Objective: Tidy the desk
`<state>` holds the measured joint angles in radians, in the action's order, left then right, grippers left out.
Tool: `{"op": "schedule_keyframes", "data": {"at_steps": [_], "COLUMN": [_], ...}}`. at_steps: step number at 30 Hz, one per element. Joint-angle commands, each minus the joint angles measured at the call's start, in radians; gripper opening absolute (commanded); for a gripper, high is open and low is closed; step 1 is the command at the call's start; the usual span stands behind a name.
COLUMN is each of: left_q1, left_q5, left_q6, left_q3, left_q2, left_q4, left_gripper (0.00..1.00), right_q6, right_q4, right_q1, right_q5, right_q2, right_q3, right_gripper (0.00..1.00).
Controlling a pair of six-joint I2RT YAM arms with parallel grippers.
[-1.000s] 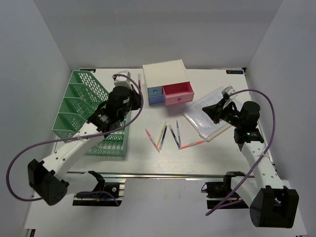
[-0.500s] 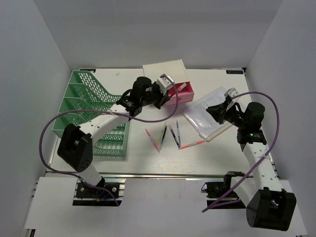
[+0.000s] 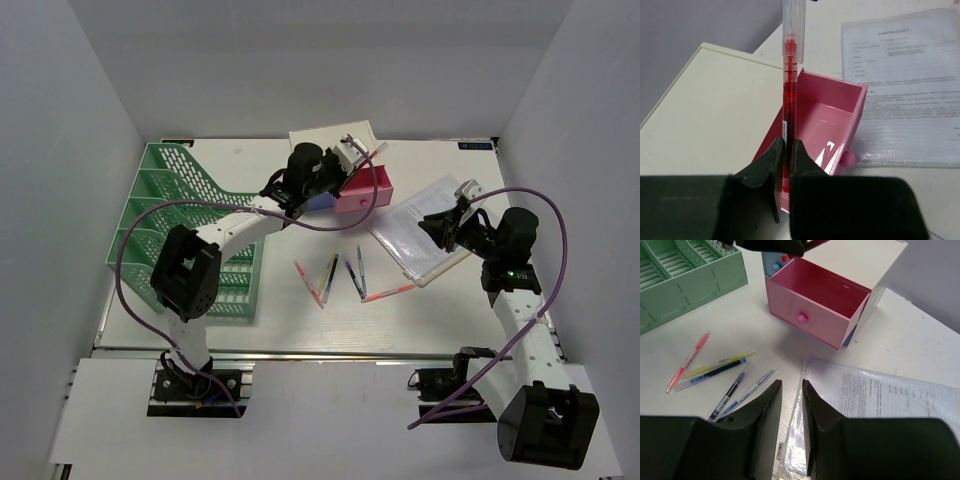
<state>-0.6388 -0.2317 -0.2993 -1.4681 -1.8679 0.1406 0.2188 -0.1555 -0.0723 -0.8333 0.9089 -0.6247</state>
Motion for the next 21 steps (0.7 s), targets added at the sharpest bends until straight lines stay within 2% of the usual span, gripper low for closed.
{"op": "schedule_keyframes", "data": {"at_steps": [1, 7, 9, 13, 21], "left_q1": [0.001, 0.001, 0.001, 0.001, -0.008], "left_q5": [0.06, 0.106, 0.115, 0.144, 0.16], "left_q6": [-0.024, -0.026, -0.027, -0.024, -0.018], "left_q3": [-0.037, -0.047, -0.038, -0.028, -0.032], "left_q2": [-0.016, -0.059, -0.056, -0.045, -0.007], "left_q4": [0.051, 0.06, 0.06, 0.054, 0.05], "left_gripper": [0.0, 0.06, 0.14, 0.24, 0.33], "right_q6": [0.022, 0.024, 0.025, 0.025, 0.022], "right_q4": [-0.007, -0.01, -0.01, -0.012, -0.016], "right_q1": [-0.007, -0.012, -0.012, -0.014, -0.027], "right_q5": [-0.015, -0.013, -0.012, -0.01, -0.01], "right_q2": [-0.018, -0.019, -0.019, -0.021, -0.024], "right_q3": [-0.006, -0.003, -0.001, -0.001, 0.005], "right_gripper": [0.3, 0.32, 0.34, 0.36, 0.39]}}
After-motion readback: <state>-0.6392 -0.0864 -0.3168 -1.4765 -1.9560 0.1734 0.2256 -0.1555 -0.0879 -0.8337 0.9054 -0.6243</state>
